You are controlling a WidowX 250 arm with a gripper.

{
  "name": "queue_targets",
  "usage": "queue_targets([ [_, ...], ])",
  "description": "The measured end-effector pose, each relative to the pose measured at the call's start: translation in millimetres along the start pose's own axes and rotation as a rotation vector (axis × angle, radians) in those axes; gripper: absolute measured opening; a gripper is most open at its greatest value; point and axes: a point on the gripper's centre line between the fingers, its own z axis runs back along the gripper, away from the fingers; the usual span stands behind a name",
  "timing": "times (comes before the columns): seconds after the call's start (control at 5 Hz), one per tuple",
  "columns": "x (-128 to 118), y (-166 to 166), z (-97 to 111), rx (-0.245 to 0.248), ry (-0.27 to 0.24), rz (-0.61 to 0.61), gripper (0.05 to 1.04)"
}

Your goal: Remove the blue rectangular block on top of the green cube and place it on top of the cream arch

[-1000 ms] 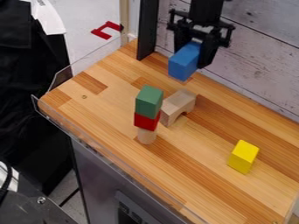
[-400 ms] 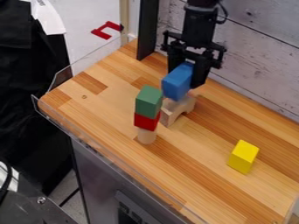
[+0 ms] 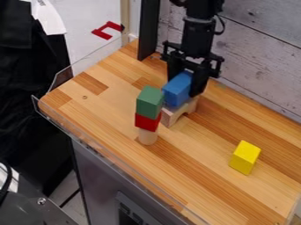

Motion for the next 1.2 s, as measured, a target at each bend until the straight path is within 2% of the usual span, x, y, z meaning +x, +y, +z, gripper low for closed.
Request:
queue_targets([
  [0.2, 0.0, 1.9, -0.2, -0.006, 0.0, 0.007, 0.589],
  [0.4, -0.8, 1.5, -2.7, -0.014, 0.0, 0.014, 0.637],
  [0.6, -2.9, 3.8, -8.0, -0.016, -0.009, 0.031, 0.927],
  [0.8, -4.0, 2.3, 9.7, -0.011, -0.062, 0.031, 1.002],
  [1.0, -8.6, -2.3, 26.8, 0.013, -0.074, 0.02, 0.998],
  [1.2, -16.4, -6.9, 67.8, 0.024, -0.161, 0.029, 0.998],
])
